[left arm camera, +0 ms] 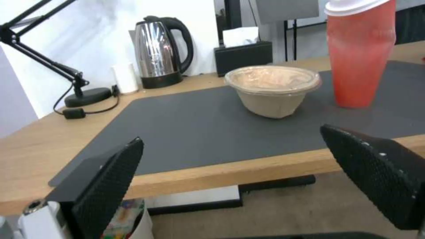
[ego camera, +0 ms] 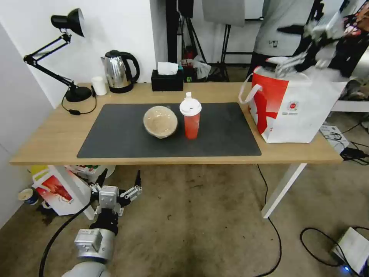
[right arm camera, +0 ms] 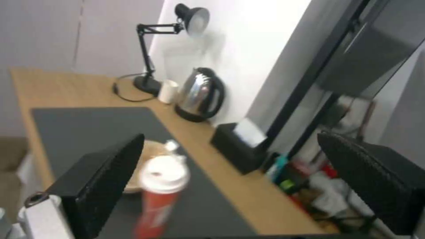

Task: Pick up the trash from the table and place it into the takeout bag.

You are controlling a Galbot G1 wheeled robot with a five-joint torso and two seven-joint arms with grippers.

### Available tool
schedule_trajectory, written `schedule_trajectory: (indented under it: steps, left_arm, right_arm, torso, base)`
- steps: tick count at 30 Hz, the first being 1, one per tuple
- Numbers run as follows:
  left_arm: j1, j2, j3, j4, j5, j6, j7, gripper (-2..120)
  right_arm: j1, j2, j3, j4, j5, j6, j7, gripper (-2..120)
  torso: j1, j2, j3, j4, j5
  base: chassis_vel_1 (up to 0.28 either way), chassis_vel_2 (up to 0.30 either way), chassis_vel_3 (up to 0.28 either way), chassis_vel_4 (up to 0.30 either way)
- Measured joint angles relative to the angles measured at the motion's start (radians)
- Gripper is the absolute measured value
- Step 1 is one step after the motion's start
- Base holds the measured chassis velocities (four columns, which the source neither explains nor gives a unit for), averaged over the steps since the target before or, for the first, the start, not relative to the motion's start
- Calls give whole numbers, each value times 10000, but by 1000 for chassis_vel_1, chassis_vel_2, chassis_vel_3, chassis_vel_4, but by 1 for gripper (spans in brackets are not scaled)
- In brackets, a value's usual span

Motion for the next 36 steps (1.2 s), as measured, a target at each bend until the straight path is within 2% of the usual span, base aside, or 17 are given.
schedule_trajectory:
  steps: [1, 4, 9, 11, 12, 14, 15, 19, 20, 24, 30, 34, 36]
  left_arm:
    - [0, 0, 0, 0, 0, 0, 0, 100]
    - [0, 1, 0, 0, 0, 0, 0, 100]
    - [0, 0, 1, 0, 0, 0, 0, 100]
    - [0, 0, 1, 1, -1, 0, 0, 100]
    - [0, 0, 1, 1, -1, 0, 0, 100]
    - [1, 1, -1, 0, -1, 0, 0, 100]
    - [1, 1, -1, 0, -1, 0, 0, 100]
    - [0, 1, 1, 0, -1, 0, 0, 100]
    - [0, 1, 1, 0, -1, 0, 0, 100]
    - [1, 1, 0, 0, 0, 0, 0, 100]
    - [0, 1, 0, 0, 0, 0, 0, 100]
    - [0, 0, 1, 0, 0, 0, 0, 100]
    - [0, 0, 0, 0, 0, 0, 0, 100]
  right_arm:
    - [0, 0, 0, 0, 0, 0, 0, 100]
    - [77, 827, -403, 986, -62, -334, 344, 100]
    - [234, 1575, -875, 1605, -153, -613, 586, 100]
    - [393, 2254, -1512, 1908, -320, -733, 666, 100]
    - [393, 2254, -1512, 1908, -320, -733, 666, 100]
    - [516, 2874, -2077, 2099, -587, -763, 728, 100]
    - [516, 2874, -2077, 2099, -587, -763, 728, 100]
    - [799, 4112, -2982, 2230, -1181, -766, 805, 100]
    - [799, 4112, -2982, 2230, -1181, -766, 805, 100]
    - [1026, 4962, -3709, 2177, -1616, -766, 854, 100]
    - [1384, 5494, -4618, 1934, -1800, -758, 766, 100]
    - [2390, 5842, -6031, 1649, -1746, -744, 565, 100]
    - [2644, 5904, -6311, 1595, -1674, -744, 558, 100]
  torso:
    - [0, 0, 0, 0, 0]
    - [1, 0, 0, -2, 2]
    - [1, 0, -1, 0, -2]
    - [0, 0, 0, 1, 0]
    - [0, 0, 0, 1, 0]
    - [1, 0, 0, -1, 0]
    - [1, 0, 0, -1, 0]
    - [2, 0, 0, 1, 0]
    - [2, 0, 0, 1, 0]
    - [2, 0, 1, 1, -1]
    - [2, 0, 1, 0, -3]
    - [2, 0, 1, 2, -2]
    - [1, 0, 1, 2, -1]
  base:
    - [0, 0, 0, 0]
    - [0, 0, 0, 0]
    - [0, 0, 0, 0]
    - [0, 0, 0, 0]
    - [0, 0, 0, 0]
    - [0, 0, 0, 0]
    - [0, 0, 0, 0]
    - [0, 0, 0, 0]
    - [0, 0, 0, 0]
    - [0, 0, 0, 0]
    - [0, 0, 0, 0]
    - [0, 0, 0, 0]
    - [0, 0, 0, 0]
